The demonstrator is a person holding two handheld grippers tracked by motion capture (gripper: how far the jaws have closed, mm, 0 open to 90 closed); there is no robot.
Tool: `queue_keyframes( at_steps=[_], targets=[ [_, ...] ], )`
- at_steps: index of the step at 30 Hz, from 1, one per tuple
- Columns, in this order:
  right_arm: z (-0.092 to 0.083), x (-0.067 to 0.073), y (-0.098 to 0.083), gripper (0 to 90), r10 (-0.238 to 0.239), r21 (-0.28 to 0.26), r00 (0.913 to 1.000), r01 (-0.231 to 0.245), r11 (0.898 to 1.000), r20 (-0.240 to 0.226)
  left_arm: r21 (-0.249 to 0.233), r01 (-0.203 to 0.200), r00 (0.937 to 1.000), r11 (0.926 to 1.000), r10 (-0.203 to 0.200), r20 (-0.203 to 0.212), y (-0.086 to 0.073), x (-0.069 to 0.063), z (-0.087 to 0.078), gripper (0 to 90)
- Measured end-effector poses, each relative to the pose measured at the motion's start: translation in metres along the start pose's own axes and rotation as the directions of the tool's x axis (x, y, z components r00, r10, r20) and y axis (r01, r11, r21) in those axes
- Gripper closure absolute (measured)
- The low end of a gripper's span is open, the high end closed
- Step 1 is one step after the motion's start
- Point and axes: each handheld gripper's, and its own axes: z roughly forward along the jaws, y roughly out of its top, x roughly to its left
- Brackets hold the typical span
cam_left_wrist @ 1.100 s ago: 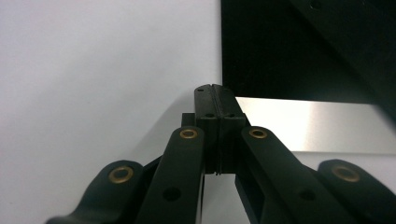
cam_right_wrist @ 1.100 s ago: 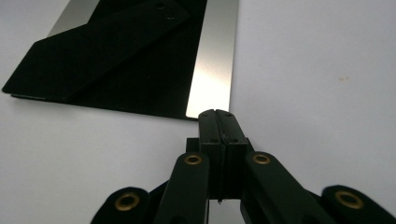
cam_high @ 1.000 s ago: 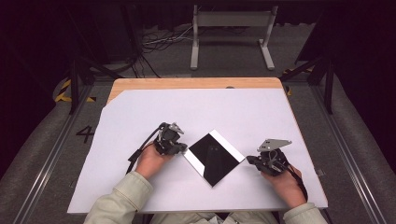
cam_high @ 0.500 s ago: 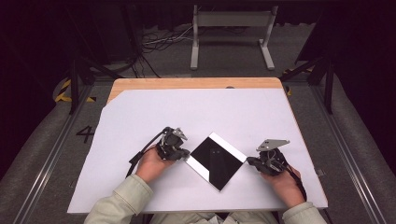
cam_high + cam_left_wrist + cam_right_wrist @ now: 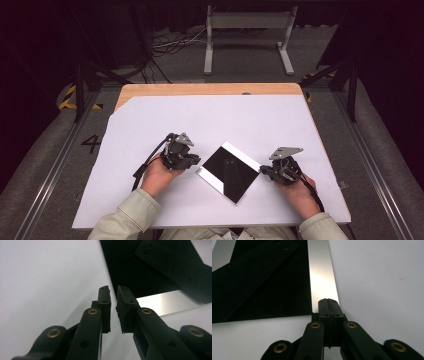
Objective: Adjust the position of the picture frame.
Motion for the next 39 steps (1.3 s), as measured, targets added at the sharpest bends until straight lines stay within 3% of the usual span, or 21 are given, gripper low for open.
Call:
queue_keyframes(
  at_steps=[14,23,39],
  targets=[
    [0.017,-0.010,0.017,90.0,0.016,-0.021,0.9997,-0.016,1.000,0.020,-0.021,0.008,0.9999,0.9998,-0.009,-0.007,-0.019,-0.007,-0.018,82.6],
    [0.032,-0.011,0.033,90.0,0.025,-0.029,0.9996,-0.025,0.999,-0.015,-0.030,0.018,0.9998,0.9994,-0.019,-0.008,-0.028,-0.008,-0.024,82.6],
    [0.058,-0.002,0.064,90.0,-0.014,-0.014,0.9994,0.014,1.000,-0.030,-0.029,0.021,0.9998,0.9994,-0.021,-0.003,-0.036,-0.008,-0.026,82.3]
  ],
)
